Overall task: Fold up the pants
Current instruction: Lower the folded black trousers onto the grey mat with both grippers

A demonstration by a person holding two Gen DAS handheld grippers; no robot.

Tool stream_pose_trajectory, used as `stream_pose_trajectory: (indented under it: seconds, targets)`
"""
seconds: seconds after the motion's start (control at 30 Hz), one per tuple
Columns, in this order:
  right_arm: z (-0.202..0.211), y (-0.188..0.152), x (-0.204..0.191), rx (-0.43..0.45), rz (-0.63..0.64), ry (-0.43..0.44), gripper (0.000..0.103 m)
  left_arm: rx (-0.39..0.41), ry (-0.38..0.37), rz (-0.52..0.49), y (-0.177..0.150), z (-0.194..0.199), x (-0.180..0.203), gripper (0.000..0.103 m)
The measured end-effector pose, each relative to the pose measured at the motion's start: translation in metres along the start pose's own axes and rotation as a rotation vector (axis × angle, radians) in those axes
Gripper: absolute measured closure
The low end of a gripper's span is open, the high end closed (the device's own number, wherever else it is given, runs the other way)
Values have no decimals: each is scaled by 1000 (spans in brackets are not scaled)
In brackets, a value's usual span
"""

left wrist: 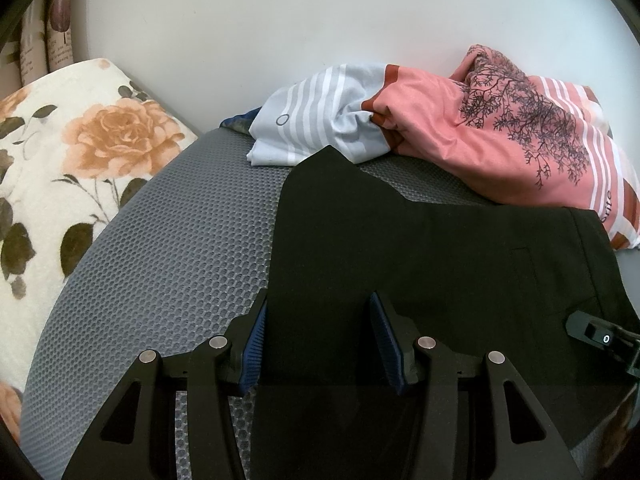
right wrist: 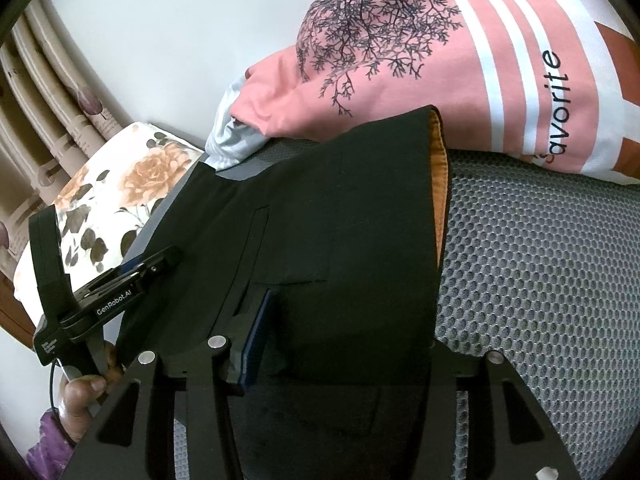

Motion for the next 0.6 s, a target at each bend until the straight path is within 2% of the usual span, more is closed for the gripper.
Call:
stream_pose_trajectory:
  seconds: [0.6]
  targets:
    - [-3,0,1,-2,13,-6,52,2,2,-1,1,0,-1,53]
Point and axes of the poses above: each gripper's, at about its wrist camera, not at the fingertips, and z roughly against the way its jaws point, x to its right, y to its top, the point moved 10 cm from there along -z, roughly the way its jaws point, and after that the axes turned 6 degrees about y, right-handed, at the moved point
